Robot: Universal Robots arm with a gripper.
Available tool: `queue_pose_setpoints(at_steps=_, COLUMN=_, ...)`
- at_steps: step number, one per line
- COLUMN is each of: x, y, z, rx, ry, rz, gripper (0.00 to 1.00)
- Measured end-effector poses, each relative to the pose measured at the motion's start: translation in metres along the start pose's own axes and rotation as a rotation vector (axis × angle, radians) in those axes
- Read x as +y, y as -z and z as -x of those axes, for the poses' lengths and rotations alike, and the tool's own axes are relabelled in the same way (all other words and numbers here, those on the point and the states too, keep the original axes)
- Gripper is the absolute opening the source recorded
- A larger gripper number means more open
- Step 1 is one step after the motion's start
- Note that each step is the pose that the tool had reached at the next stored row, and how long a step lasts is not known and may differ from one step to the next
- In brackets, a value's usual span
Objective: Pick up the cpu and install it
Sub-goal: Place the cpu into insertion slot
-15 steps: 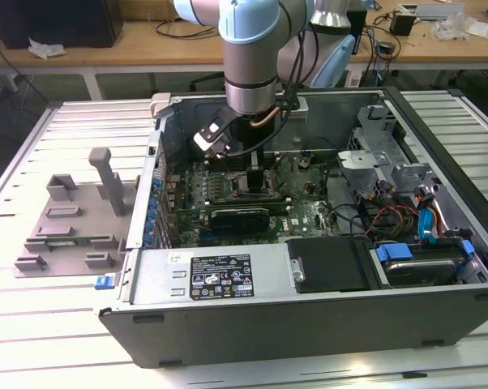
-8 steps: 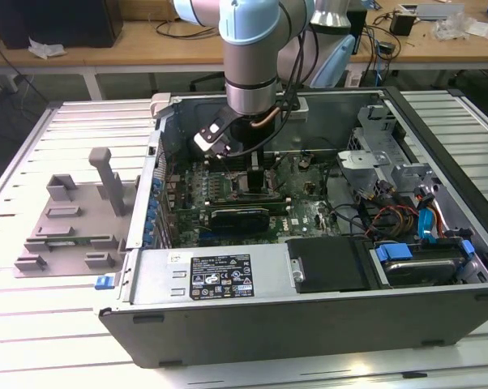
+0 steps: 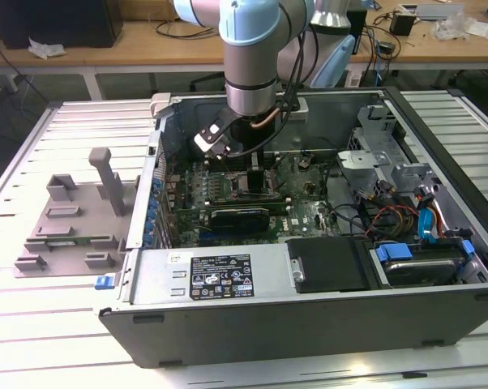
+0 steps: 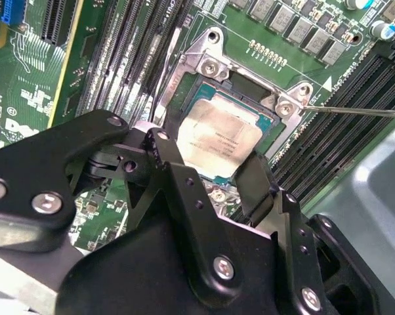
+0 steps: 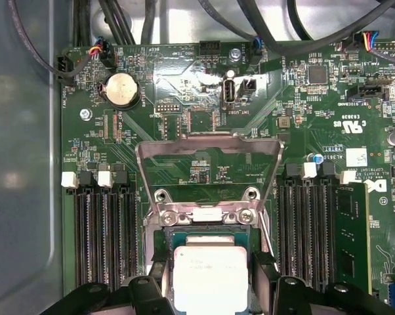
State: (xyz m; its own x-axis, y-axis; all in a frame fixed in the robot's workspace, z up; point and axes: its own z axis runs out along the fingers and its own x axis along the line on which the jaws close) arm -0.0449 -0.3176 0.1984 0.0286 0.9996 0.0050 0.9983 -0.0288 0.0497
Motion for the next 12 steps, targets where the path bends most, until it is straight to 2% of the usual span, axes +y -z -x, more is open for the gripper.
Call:
queue_pose_setpoints(at_steps=10, x=0.0001, y=0.0024, z=0.0000, rx=-0.0003, ry=0.000, rz=-0.0001, gripper=0.61)
queue_pose_setpoints(at_steps=11, x=0.0001, y=0.0024, z=0.0000, rx=-0.0005, ry=0.000, rz=-0.0002, gripper=0.53)
queue_pose_setpoints(at_steps=12, x=0.0001, y=0.0024, z=0.0000, rx=-0.0005, ry=0.000, rz=-0.0002, gripper=0.53)
